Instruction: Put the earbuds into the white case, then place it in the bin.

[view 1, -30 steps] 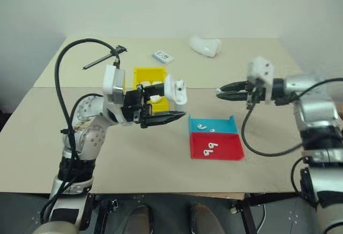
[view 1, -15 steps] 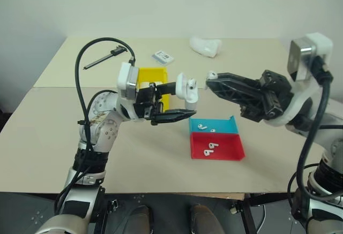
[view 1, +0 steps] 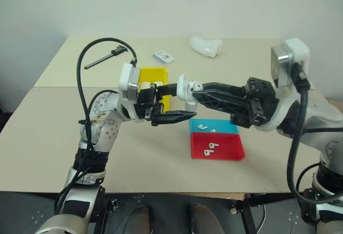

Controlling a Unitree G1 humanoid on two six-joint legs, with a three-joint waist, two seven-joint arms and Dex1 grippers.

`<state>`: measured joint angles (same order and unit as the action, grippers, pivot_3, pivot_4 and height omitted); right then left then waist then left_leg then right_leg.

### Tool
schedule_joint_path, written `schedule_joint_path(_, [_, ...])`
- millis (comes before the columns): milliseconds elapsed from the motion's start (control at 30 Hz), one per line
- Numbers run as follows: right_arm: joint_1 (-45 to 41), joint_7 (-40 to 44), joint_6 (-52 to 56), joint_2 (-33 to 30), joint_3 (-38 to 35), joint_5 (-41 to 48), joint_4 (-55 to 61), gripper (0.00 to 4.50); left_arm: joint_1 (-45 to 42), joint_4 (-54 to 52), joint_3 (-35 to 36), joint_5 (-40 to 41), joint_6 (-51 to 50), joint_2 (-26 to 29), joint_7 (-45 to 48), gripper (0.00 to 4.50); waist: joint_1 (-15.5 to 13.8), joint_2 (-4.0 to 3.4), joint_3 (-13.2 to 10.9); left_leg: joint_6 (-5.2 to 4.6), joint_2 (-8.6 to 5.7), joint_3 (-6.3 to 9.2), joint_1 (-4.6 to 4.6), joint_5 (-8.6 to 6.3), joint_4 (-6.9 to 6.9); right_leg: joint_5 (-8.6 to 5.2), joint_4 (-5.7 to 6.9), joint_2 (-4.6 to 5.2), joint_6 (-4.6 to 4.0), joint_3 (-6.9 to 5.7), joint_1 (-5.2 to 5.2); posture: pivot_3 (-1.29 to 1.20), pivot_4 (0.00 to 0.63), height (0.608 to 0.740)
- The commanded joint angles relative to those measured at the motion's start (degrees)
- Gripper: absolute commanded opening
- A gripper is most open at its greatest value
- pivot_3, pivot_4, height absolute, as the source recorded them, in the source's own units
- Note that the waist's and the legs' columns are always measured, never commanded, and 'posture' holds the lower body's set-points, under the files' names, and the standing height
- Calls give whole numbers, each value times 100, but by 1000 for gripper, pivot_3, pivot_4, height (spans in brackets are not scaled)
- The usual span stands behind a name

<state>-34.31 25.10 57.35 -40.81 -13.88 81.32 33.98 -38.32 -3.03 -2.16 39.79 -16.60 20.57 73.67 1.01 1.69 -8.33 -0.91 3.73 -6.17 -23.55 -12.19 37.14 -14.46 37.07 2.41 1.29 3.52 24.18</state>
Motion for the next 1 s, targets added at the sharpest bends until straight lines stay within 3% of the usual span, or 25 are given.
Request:
schedule_joint_path(33, [6, 219, -223, -165, 2, -94, 150, 2283, -75, -214, 45, 22, 43, 12, -19, 2724, 3, 0, 0, 0, 0, 0, 0, 0, 0, 0, 0, 0, 0, 0, 0, 0, 150, 740])
schedule_joint_path(267, [-30, 363, -341, -312, 58, -145, 133, 4445, -86, -237, 54, 21, 42, 17, -54, 2724, 0, 0, 0, 0, 0, 1, 0, 0, 0, 0, 0, 0, 0, 0, 0, 0, 150, 740])
schedule_joint_path(767, [316, 589, -468, -792, -260, -408, -55, 4482, 56, -321, 167, 69, -19, 205, -125, 2724, 1, 0, 0, 0, 0, 0, -1, 0, 0, 0, -1, 1, 0, 1, 1, 0, 150, 740])
schedule_joint_path(867, [297, 980, -490, -1198, -5, -1108, -210, 4482, 87, -340, 180, 77, -26, 210, -145, 2724, -6, 0, 0, 0, 0, 0, 1, 0, 1, 0, 0, 0, 0, 1, 0, 0, 150, 740])
schedule_joint_path(1000, [66, 2005, -1281, -1942, 1332, -3232, -520, 4482, 73, -301, 226, 72, -9, 207, -154, 2724, 11, 0, 0, 0, 1, -1, 3, 0, 3, -1, -2, 0, 2, 0, 0, 0, 150, 740])
